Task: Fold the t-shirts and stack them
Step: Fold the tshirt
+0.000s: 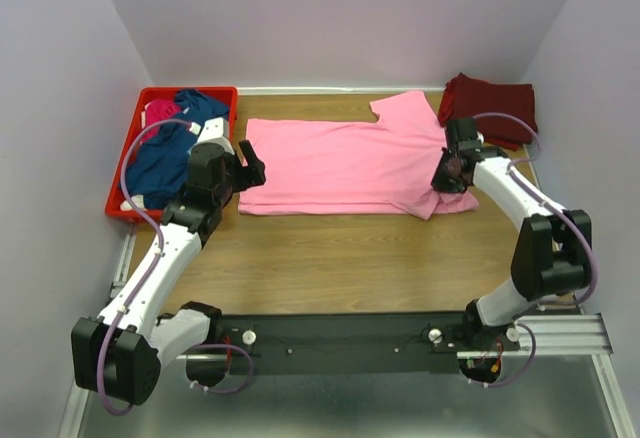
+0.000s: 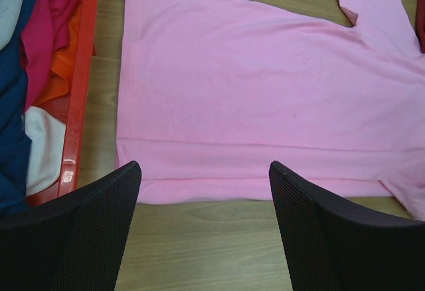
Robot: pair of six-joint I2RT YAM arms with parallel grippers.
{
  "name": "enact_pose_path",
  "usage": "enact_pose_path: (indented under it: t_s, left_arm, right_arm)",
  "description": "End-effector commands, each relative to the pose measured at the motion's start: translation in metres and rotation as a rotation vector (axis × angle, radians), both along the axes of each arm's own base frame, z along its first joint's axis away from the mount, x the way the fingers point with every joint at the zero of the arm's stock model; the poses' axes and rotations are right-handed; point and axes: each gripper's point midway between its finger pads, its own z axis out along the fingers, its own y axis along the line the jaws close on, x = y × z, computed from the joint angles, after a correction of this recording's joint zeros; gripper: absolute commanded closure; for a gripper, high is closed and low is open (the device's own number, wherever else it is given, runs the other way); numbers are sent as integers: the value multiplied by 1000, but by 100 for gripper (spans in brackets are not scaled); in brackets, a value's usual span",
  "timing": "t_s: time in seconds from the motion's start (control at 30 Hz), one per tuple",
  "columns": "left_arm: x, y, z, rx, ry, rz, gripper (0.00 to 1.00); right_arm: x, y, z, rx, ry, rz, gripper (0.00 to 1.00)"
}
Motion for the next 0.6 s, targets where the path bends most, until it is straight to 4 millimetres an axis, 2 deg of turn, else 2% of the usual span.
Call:
enact_pose_path:
  t_s: [0.0, 0.07, 0.1, 0.13, 0.23, 0.27, 0.37, 0.47, 0.5, 0.57]
  left_arm:
    - [-4, 0, -1, 0, 4, -3, 14]
    - [-6, 1, -8, 8, 26, -1, 14]
    - [-7, 1, -10, 10, 32, -1, 14]
    - [-9, 1, -12, 10, 39, 0, 14]
    - [-13, 1, -17, 4, 50, -5, 14]
    - [-15, 0, -19, -2, 56, -7, 14]
    - [-19, -4, -32, -12, 101, -22, 14]
    - [-24, -6, -44, -19, 146, -34, 14]
    - [-26, -8, -49, -22, 160, -44, 14]
    - [-28, -10, -57, -23, 189, -51, 14]
  right_arm:
    - [63, 2, 17, -50, -72, 22, 99]
    - [85, 3, 4, -64, -58, 20, 99]
    - [96, 3, 16, -68, -96, 16, 99]
    - [116, 4, 13, -79, -103, 16, 99]
    - [141, 8, 8, -80, -111, 16, 97]
    - [153, 11, 0, -72, -107, 20, 96]
    - [173, 16, -7, -61, -112, 22, 95]
    - [183, 15, -12, -68, -114, 14, 93]
    - [189, 15, -8, -65, -131, 11, 92]
    - [195, 13, -9, -49, -136, -5, 84]
